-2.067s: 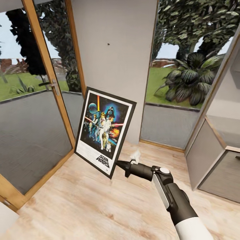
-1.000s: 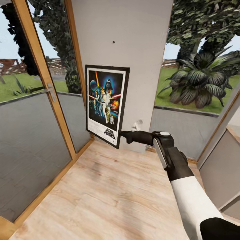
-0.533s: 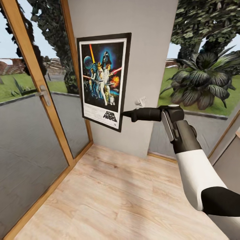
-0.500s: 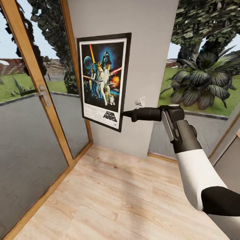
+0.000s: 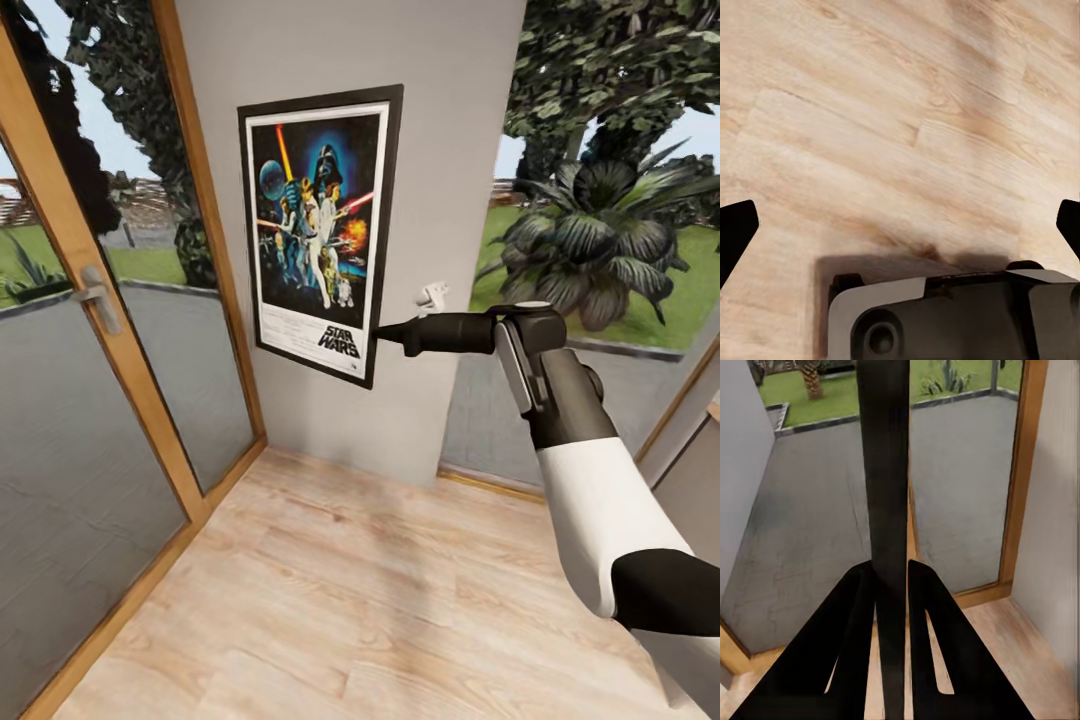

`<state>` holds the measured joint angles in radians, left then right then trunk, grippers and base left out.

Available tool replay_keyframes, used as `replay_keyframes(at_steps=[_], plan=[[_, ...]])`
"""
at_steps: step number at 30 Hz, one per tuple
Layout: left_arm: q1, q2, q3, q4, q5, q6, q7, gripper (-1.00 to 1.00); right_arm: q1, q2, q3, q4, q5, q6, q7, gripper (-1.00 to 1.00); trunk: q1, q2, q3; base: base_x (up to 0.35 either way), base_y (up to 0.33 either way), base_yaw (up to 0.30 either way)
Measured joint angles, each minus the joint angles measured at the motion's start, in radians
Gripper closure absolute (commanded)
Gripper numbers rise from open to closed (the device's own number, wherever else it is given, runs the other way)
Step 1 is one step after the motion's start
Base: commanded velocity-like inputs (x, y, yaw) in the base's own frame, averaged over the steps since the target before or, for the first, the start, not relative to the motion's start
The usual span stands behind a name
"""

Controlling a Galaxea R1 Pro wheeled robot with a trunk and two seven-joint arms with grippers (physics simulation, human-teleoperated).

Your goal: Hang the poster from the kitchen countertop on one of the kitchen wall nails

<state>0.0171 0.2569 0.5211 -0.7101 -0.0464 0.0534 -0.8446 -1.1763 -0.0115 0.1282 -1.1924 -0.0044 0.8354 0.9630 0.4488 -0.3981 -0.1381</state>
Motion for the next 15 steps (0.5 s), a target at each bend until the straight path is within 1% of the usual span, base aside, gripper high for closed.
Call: replay_keyframes(at_steps=[1, 4, 9, 12, 15], plan=[[0.0, 0.008, 0.0, 0.0, 0.0, -0.001, -0.022, -1.0, 0.001, -0.001, 0.004, -0.003, 0.002, -0.006, -0.007, 1.0, 0.0, 0.0, 0.0, 0.335, 0.106, -0.002], [0.0, 0.012, 0.0, 0.0, -0.001, -0.001, -0.035, -1.0, 0.004, 0.002, 0.004, -0.005, 0.0, -0.021, -0.01, 1.0, 0.0, 0.0, 0.0, 0.33, 0.14, -0.001], [0.0, 0.013, 0.0, 0.0, -0.001, -0.002, -0.043, -1.0, 0.006, 0.004, 0.004, -0.003, -0.001, -0.081, -0.012, 1.0, 0.0, 0.0, 0.0, 0.324, 0.176, 0.0], [0.0, 0.014, 0.0, 0.0, -0.001, -0.002, -0.044, -1.0, 0.007, 0.006, 0.004, -0.002, -0.001, -0.096, -0.012, 1.0, 0.0, 0.0, 0.0, 0.323, 0.165, 0.0], [0.0, 0.014, 0.0, 0.001, -0.001, -0.003, -0.044, -1.0, 0.008, 0.007, 0.004, -0.001, 0.0, -0.103, -0.014, 1.0, 0.0, 0.0, 0.0, 0.331, 0.091, 0.0]])
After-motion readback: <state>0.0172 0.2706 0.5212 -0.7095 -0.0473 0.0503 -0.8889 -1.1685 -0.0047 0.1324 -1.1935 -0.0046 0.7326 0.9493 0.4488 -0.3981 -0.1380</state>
